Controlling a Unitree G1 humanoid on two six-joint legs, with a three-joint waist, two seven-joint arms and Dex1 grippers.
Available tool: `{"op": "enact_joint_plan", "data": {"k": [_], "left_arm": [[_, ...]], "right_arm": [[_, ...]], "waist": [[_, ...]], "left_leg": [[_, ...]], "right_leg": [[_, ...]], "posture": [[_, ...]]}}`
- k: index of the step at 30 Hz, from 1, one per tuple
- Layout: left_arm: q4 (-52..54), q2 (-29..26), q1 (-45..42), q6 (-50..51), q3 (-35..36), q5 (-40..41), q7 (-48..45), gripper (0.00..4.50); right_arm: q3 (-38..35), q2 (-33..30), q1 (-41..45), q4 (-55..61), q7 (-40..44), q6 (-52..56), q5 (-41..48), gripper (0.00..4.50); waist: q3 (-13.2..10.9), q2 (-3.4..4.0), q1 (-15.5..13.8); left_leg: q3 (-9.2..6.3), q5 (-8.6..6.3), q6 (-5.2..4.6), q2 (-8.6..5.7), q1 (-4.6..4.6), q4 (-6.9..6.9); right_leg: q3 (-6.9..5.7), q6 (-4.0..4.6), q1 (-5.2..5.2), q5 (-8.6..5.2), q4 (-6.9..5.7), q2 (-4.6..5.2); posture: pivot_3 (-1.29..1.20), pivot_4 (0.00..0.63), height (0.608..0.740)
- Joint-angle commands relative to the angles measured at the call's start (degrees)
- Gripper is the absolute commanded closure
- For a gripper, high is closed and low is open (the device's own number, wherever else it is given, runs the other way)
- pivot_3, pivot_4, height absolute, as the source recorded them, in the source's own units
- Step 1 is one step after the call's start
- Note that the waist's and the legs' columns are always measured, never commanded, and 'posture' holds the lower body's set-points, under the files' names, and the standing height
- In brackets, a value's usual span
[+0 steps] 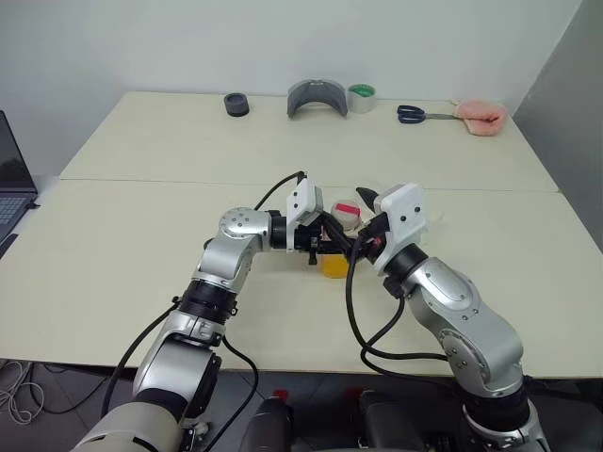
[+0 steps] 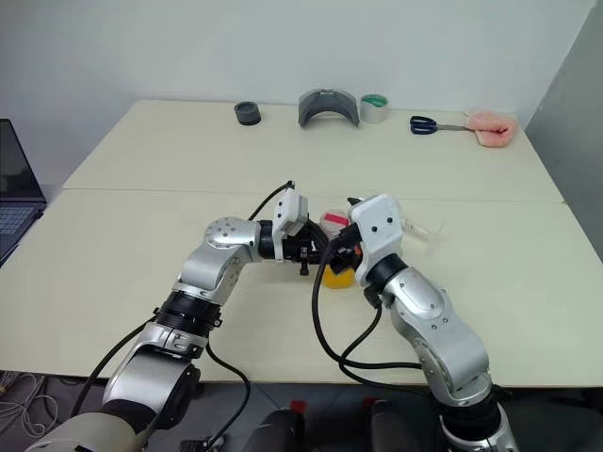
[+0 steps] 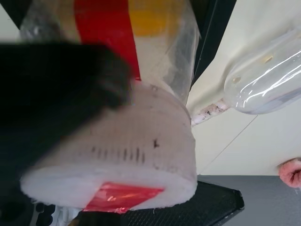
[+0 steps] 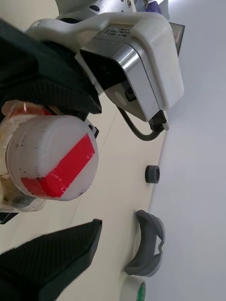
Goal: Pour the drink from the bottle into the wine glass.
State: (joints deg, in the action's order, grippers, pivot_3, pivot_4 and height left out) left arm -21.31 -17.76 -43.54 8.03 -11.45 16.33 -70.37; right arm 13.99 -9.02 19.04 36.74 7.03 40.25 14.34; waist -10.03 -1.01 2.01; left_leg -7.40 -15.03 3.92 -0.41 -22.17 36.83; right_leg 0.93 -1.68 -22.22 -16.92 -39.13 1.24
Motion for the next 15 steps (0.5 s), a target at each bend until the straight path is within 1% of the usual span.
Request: {"op": "enact_joint_plan", "data": {"k": [1, 2, 3, 7, 8, 10, 11, 13, 15], "left_arm": [[1.0, 0.1, -2.1, -0.8, 1.4, 0.3, 0.4, 2.74], [1.1, 0.1, -2.1, -0.7, 1.4, 0.4, 0.5, 2.74], [1.2, 0.1, -2.0, -0.7, 1.3, 0.3, 0.5, 2.74], [1.3, 0.0, -2.0, -0.6, 1.2, 0.3, 0.4, 2.74], [1.2, 0.1, -2.1, -0.6, 1.2, 0.3, 0.4, 2.74], [0.9, 0.2, -2.5, -0.8, 1.1, 0.2, 0.1, 2.74], [0.8, 0.3, -2.6, -0.9, 1.0, 0.2, 0.0, 2.74], [1.3, 0.2, -2.7, -0.5, 1.0, 0.4, -0.5, 2.74], [1.6, 0.2, -2.8, -0.3, 1.1, 0.6, -0.8, 2.74]], "right_arm": [[-0.7, 1.4, 0.1, 1.2, -0.2, -2.4, -0.5, 2.05], [-0.8, 1.5, 0.1, 1.1, 0.0, -2.6, -0.6, 2.43], [-1.0, 1.6, 0.0, 1.1, 0.3, -2.7, -0.5, 2.61], [-1.1, 0.7, -0.2, 0.9, 3.6, -4.9, 0.7, 2.59], [-1.9, -0.8, 0.4, -0.2, 6.9, -7.5, 1.6, 2.59], [-3.5, -6.1, 3.2, -5.6, 16.9, -12.4, 3.5, 2.59], [-3.8, -8.0, 4.3, -7.7, 20.4, -14.2, 4.1, 2.59], [-4.7, -13.7, 9.2, -13.3, 32.9, -12.0, 10.0, 2.59], [-4.8, -18.0, 13.7, -19.0, 43.0, -9.5, 14.5, 2.59]], "waist": [[0.0, 0.0, 0.0], [0.0, 0.0, 0.0], [0.0, 0.0, 0.0], [0.0, 0.0, 0.0], [0.0, 0.0, 0.0], [0.0, 0.01, 0.0], [0.0, 0.01, 0.0], [0.0, 0.05, 0.1], [-0.1, 0.11, 0.2]], "left_leg": [[0.0, 0.0, 0.0, 0.0, 0.0, 0.0], [-0.01, 0.0, 0.0, 0.0, 0.0, 0.0], [-0.01, 0.0, 0.0, 0.0, 0.0, 0.0], [0.0, 0.0, 0.0, 0.0, 0.0, 0.0], [0.0, 0.0, 0.0, 0.0, 0.0, 0.0], [0.01, 0.0, -0.01, -0.01, 0.0, 0.01], [0.05, 0.0, -0.01, -0.03, 0.01, 0.04], [0.06, -0.01, -0.02, -0.01, 0.02, 0.05], [0.13, -0.01, -0.03, -0.02, 0.05, 0.05]], "right_leg": [[0.0, 0.0, 0.0, 0.0, 0.0, 0.0], [-0.01, 0.0, 0.0, 0.0, 0.0, 0.0], [-0.01, 0.0, 0.0, 0.0, 0.0, 0.0], [-0.01, 0.0, 0.0, 0.0, 0.0, 0.0], [-0.01, 0.0, 0.0, 0.0, 0.0, 0.0], [-0.01, 0.0, 0.02, 0.0, 0.01, 0.0], [0.02, -0.02, 0.03, 0.01, 0.01, 0.01], [0.0, -0.04, 0.05, 0.03, 0.04, -0.01], [0.03, -0.04, 0.06, 0.03, 0.02, -0.01]], "posture": [[0.0, 0.15, 0.74], [0.0, 0.15, 0.74], [0.0, 0.15, 0.74], [0.0, 0.15, 0.74], [0.0, 0.15, 0.74], [0.0, 0.15, 0.74], [0.0, 0.15, 0.74], [0.0, 0.15, 0.74], [0.0, 0.15, 0.74]]}}
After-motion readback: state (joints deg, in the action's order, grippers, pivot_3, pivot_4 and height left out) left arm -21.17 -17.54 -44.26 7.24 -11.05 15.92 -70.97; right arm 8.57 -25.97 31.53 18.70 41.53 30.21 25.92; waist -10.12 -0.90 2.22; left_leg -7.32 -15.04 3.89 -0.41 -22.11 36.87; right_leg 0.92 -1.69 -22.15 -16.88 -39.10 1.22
